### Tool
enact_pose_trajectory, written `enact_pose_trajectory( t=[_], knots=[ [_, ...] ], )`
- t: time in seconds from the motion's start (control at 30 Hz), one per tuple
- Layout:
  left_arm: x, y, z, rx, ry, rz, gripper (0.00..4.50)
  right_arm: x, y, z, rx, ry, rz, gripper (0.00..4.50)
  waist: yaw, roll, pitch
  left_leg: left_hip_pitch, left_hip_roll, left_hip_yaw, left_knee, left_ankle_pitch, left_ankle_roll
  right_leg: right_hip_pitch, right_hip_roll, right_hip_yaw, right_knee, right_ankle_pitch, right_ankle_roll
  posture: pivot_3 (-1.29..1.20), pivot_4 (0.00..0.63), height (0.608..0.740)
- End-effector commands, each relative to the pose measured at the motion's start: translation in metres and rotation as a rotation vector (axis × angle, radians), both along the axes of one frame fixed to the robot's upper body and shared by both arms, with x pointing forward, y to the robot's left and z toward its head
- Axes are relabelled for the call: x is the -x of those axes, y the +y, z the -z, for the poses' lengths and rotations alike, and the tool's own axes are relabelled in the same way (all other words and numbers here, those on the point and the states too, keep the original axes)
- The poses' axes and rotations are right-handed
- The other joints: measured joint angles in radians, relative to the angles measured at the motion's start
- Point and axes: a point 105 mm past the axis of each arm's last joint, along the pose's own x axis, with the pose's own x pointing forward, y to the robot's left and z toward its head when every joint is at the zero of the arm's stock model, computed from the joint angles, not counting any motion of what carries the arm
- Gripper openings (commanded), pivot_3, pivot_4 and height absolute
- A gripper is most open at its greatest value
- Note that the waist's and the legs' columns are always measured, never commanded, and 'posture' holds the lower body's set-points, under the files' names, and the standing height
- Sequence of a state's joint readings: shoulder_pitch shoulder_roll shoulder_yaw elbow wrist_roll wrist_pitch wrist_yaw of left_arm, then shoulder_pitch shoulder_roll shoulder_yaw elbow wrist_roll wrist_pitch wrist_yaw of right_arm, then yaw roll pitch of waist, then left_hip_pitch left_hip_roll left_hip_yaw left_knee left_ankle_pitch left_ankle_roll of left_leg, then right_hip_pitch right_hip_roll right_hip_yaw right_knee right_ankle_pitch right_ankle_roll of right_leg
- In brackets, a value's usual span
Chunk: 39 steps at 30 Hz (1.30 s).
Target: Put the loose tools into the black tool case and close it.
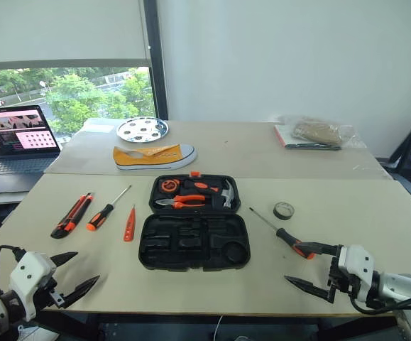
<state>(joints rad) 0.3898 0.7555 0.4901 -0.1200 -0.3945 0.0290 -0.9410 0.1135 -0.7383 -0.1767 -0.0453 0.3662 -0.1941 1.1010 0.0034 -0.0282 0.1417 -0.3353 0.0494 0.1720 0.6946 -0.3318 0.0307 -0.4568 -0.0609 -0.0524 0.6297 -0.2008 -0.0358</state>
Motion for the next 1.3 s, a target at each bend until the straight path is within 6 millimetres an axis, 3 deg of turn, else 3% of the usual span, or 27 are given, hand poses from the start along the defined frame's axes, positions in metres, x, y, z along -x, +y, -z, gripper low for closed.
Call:
enact_pose_trajectory(
  t=[0.03, 0.13, 0.3, 0.43, 0.7, 0.93, 1.17, 1.3],
  knots=[
    [-0.002, 0.014, -0.019, 0.050, -0.087, -0.094, 4.50, 0.000, 0.014, -0.009, -0.035, -0.045, -0.048, 4.45, 0.000, 0.000, 0.000, 0.000, 0.000, 0.000, 0.000, 0.000, 0.000, 0.000, 0.000, 0.000, 0.000, 0.000, 0.000, 0.00, 0.150, 0.740],
    [0.014, 0.044, -0.019, 0.191, -0.114, -0.320, 4.50, 0.002, 0.049, -0.043, -0.314, -0.093, -0.154, 4.45, -0.014, -0.002, -0.001, 0.000, 0.001, 0.000, 0.000, 0.001, -0.001, 0.000, 0.000, 0.000, 0.000, 0.000, 0.000, 0.00, 0.150, 0.740],
    [0.041, 0.062, 0.004, 0.321, -0.043, -0.593, 4.50, -0.006, 0.060, -0.068, -0.408, -0.255, -0.144, 4.45, -0.017, -0.002, -0.001, 0.001, 0.001, -0.001, -0.001, 0.001, -0.002, 0.000, 0.001, 0.001, 0.001, 0.000, 0.000, 0.00, 0.150, 0.740],
    [0.044, 0.062, 0.011, 0.397, 0.002, -0.681, 4.50, -0.009, 0.067, -0.071, -0.419, -0.286, -0.128, 4.45, 0.003, -0.006, -0.003, 0.000, 0.000, -0.001, 0.000, 0.000, 0.000, 0.000, 0.000, -0.002, 0.000, 0.000, -0.001, 0.00, 0.150, 0.740],
    [-0.046, 0.036, -0.030, 0.357, 0.044, -0.535, 4.50, -0.010, 0.074, -0.068, -0.423, -0.221, -0.137, 4.45, 0.018, -0.007, -0.004, 0.000, 0.000, -0.004, 0.001, 0.003, -0.005, 0.002, 0.000, -0.004, 0.003, 0.003, -0.005, 0.00, 0.150, 0.740],
    [-0.110, 0.023, -0.028, 0.263, 0.186, -0.503, 4.50, -0.014, 0.076, -0.063, -0.415, -0.219, -0.137, 4.45, -0.010, -0.006, -0.004, 0.002, -0.001, -0.003, 0.000, 0.005, -0.008, 0.000, 0.003, -0.003, 0.005, 0.003, -0.005, 0.00, 0.150, 0.740],
    [-0.142, 0.021, -0.020, 0.225, 0.222, -0.509, 4.50, -0.010, 0.072, -0.060, -0.409, -0.224, -0.115, 4.45, -0.017, -0.007, -0.004, 0.001, -0.003, -0.001, 0.000, 0.006, -0.009, -0.001, 0.004, -0.004, 0.008, 0.002, -0.006, 0.00, 0.150, 0.740],
    [-0.147, 0.015, -0.011, 0.234, 0.278, -0.460, 3.50, -0.006, 0.068, -0.057, -0.409, -0.223, -0.080, 4.50, -0.014, -0.007, -0.004, 0.001, -0.002, -0.001, 0.001, 0.006, -0.010, -0.001, 0.003, -0.004, 0.010, 0.001, -0.006, 0.00, 0.150, 0.740]
  ],
)
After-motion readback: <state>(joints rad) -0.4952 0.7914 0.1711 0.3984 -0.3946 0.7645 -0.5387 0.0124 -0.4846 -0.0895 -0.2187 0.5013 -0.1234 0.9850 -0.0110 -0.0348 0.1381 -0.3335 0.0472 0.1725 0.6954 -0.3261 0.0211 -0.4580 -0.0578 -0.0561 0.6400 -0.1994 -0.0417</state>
